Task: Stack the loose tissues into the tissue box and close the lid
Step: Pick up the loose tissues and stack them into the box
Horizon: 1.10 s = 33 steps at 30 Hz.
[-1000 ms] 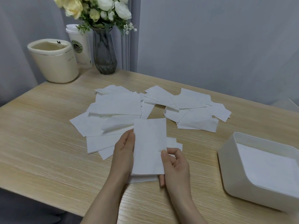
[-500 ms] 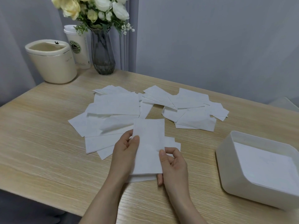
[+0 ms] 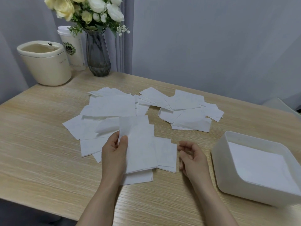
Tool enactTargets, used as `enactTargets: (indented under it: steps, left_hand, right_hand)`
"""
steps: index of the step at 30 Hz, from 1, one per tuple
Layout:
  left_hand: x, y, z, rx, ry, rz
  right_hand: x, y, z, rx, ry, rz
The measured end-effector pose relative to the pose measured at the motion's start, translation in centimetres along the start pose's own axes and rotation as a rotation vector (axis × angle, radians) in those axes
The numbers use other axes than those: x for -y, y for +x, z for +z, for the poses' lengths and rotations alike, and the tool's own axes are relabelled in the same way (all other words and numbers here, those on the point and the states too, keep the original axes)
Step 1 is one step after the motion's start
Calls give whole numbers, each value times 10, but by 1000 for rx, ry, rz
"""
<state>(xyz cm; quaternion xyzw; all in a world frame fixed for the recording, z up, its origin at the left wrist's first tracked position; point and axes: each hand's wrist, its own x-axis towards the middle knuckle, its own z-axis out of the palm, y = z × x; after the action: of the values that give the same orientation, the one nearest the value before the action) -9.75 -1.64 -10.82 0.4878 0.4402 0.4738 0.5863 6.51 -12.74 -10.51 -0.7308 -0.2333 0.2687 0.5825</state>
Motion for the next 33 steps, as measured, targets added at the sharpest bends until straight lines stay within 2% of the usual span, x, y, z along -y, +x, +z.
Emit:
enactTargets:
  steps: [8, 19, 27, 33]
  left_hand:
    - [1, 0, 0, -12, -8, -9]
    - [2, 1, 0, -2, 10, -8]
    - [0, -1, 0, -8, 14, 1]
    - [-2, -2, 1, -5, 17, -4]
  right_hand:
    - [17, 25, 10, 203, -428, -143]
    - [15, 28, 15, 178, -632, -178]
    - [29, 32, 19, 269, -700, -157]
    - [24, 25, 18, 217, -752, -282]
